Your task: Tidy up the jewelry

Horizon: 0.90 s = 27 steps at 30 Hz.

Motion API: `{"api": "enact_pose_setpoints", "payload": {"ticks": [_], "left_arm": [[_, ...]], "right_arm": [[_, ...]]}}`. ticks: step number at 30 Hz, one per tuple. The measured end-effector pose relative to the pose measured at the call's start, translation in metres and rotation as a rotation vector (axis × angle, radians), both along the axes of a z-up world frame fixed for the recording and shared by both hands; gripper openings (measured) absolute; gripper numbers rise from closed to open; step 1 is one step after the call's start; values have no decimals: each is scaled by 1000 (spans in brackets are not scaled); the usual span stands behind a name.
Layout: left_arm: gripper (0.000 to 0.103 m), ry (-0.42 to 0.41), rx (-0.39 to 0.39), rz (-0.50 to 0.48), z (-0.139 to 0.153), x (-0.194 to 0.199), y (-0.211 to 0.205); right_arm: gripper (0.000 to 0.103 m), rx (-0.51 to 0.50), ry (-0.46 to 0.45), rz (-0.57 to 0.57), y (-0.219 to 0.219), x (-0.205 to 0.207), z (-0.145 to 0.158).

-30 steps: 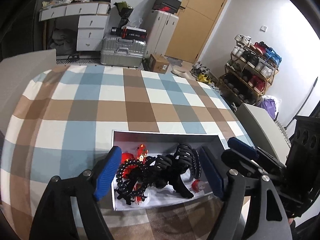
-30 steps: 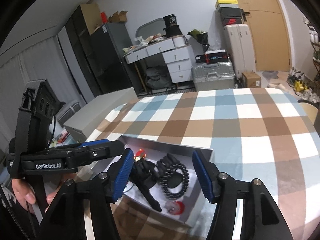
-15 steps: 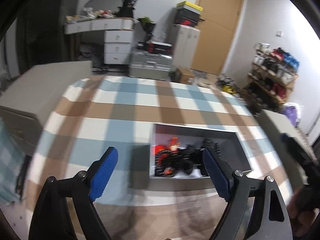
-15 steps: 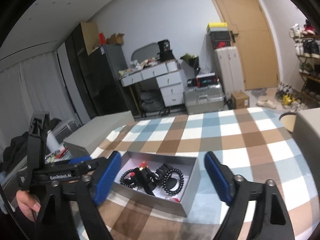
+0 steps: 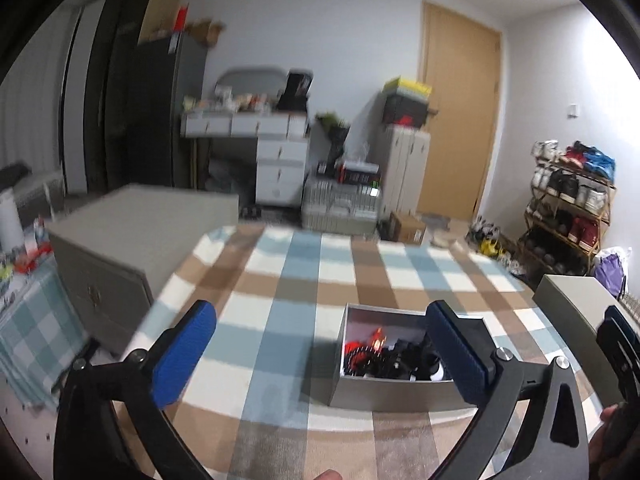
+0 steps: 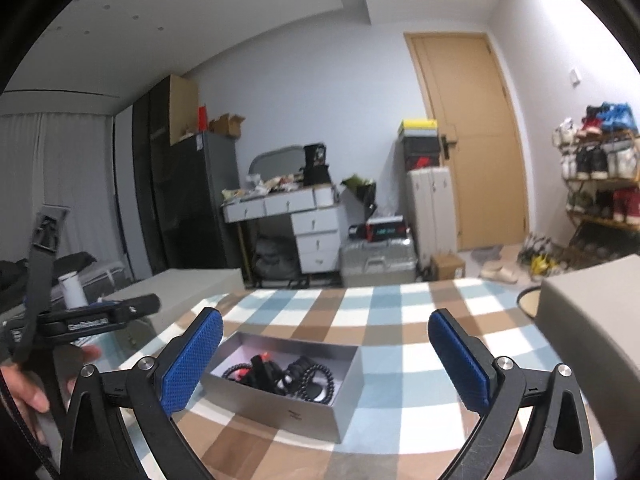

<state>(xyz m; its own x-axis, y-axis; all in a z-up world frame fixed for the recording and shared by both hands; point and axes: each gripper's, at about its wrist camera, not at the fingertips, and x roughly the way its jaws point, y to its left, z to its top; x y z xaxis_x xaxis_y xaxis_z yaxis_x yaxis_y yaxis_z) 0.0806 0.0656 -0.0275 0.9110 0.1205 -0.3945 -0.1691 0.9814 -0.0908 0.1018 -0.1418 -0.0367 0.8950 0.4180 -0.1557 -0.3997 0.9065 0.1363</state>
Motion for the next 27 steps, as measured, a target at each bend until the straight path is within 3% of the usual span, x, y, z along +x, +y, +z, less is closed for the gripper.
{"api": "enact_pose_setpoints", "payload": {"ticks": [3,8,15,23,27], "left_arm": [[102,-27,49,26,-5,-4,-4],[102,-45,65,64,-17,-10,-2],[102,-134,163,104,-24,-28,-16],[102,-147,199,81,-42,-26,-19],[102,-102,151,73,-44,-21,-10]], "right_arm": [[103,-12,-18,-19,-1,-4,-5],[103,-39,-34,-43,-2,-12,-15],[103,-81,-17,-59,0,-14,-28],[103,-89,20,-67,-1,-10,-34],[103,-120,72,-73,4,0,-39]]}}
